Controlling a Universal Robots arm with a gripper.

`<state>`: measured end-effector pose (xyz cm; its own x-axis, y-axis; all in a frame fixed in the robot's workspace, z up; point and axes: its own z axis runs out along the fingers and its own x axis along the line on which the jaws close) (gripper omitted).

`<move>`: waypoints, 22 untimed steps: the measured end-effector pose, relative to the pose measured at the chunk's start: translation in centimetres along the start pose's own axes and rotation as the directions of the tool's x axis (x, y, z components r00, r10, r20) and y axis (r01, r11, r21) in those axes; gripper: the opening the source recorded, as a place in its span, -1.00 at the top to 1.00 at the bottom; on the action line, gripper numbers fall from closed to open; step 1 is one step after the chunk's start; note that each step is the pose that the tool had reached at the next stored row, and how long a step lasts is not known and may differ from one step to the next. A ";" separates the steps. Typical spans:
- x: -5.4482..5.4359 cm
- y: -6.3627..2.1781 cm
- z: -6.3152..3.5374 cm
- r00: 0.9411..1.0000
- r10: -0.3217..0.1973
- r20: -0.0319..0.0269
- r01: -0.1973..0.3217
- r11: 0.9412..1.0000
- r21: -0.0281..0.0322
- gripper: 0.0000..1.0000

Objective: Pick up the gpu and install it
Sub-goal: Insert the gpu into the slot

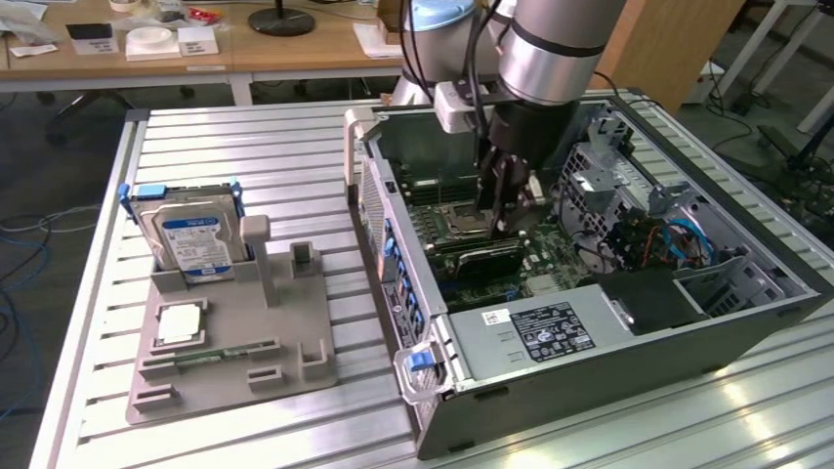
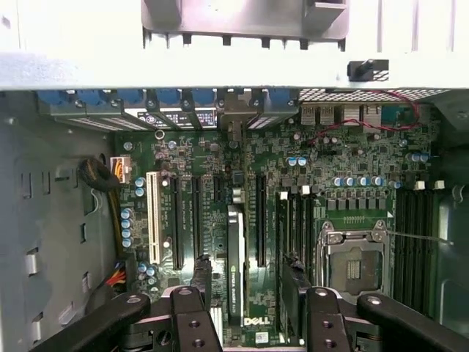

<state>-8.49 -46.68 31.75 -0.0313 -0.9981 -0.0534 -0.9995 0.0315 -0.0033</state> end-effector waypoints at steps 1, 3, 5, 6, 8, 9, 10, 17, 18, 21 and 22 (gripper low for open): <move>0.0 0.00 -0.16 1.000 0.000 0.000 0.000 1.000 0.000 -0.04; 0.0 0.00 -0.42 1.000 0.000 0.000 0.000 1.000 0.000 -0.04; 0.0 0.00 -0.48 1.000 0.000 0.000 0.000 1.000 0.000 -0.04; 0.0 0.00 -0.48 1.000 0.000 0.000 0.000 1.000 0.000 -0.04; 0.0 0.00 -0.49 1.000 0.000 0.000 0.000 1.000 0.000 -0.04; 0.0 0.00 -0.49 1.000 0.000 0.000 0.000 1.000 0.000 -0.04; 0.0 0.00 -0.48 1.000 0.000 0.000 0.000 1.000 0.000 -0.04; 0.0 0.00 -0.49 1.000 0.000 0.000 0.000 1.000 0.000 -0.04; 0.0 0.00 -0.53 1.000 0.000 0.000 0.000 1.000 0.000 -0.04; 0.0 0.00 -0.91 1.000 0.000 0.000 0.000 1.000 0.000 -0.04; -0.1 0.00 -0.97 1.000 0.000 0.000 0.000 1.000 0.000 -0.04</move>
<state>-8.49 -46.69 32.72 -0.0313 -0.9981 -0.0533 -0.9995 0.0315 -0.0033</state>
